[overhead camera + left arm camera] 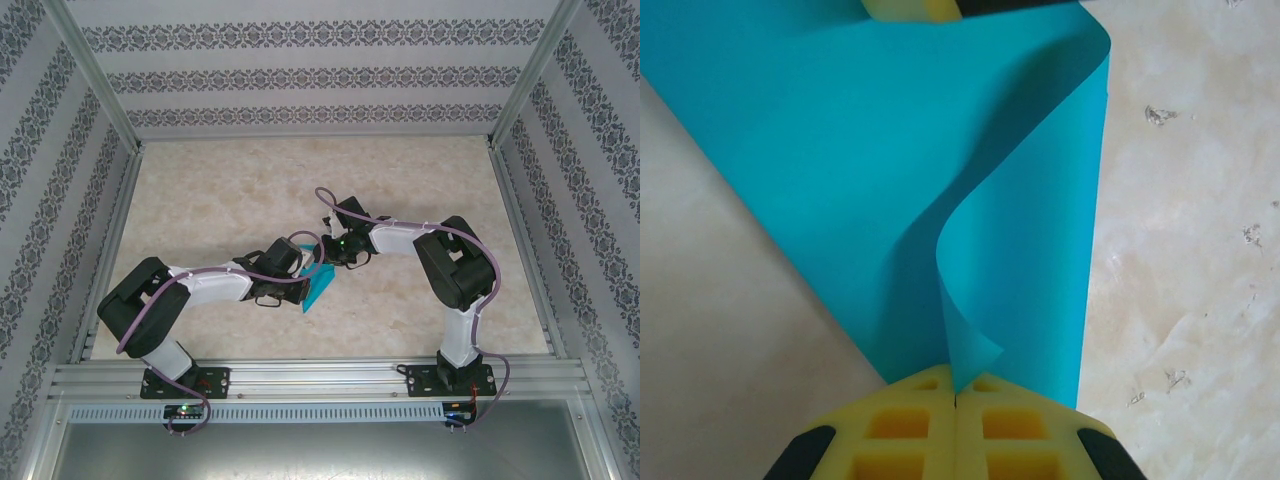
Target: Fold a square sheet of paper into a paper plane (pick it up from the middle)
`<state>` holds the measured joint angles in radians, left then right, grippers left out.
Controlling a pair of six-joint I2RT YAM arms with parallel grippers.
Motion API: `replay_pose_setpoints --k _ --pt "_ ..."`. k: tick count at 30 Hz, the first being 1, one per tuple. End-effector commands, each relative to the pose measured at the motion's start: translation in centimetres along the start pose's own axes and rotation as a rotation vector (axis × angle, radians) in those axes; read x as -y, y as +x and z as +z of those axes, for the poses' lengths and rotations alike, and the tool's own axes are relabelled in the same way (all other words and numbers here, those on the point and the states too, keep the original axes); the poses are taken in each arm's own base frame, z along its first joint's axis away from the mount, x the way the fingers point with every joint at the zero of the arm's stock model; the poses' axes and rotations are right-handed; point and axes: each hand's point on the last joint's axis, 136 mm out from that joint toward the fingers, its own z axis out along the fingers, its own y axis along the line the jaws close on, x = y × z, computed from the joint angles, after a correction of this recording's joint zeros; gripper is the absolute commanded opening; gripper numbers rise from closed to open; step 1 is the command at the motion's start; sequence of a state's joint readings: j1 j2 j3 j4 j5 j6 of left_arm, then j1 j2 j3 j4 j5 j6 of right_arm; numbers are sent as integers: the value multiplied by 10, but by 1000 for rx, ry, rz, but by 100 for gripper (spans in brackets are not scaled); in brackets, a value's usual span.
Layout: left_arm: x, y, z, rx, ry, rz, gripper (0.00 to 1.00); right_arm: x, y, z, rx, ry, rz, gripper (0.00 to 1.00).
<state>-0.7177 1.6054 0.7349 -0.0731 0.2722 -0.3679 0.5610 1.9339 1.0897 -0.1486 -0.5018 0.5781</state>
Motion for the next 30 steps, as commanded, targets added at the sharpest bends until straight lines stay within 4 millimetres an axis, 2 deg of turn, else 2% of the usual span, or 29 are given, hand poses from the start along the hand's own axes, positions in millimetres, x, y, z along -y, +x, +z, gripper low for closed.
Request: replay_pose_setpoints --k 1,10,30 --pt "-2 -12 -2 36 -7 18 3 12 15 3 -31 49 30 21" --pt "-6 -12 -4 43 -31 13 3 13 16 4 -33 51 34 21" --pt "-6 0 8 -5 -5 5 4 10 15 2 -26 40 33 21"
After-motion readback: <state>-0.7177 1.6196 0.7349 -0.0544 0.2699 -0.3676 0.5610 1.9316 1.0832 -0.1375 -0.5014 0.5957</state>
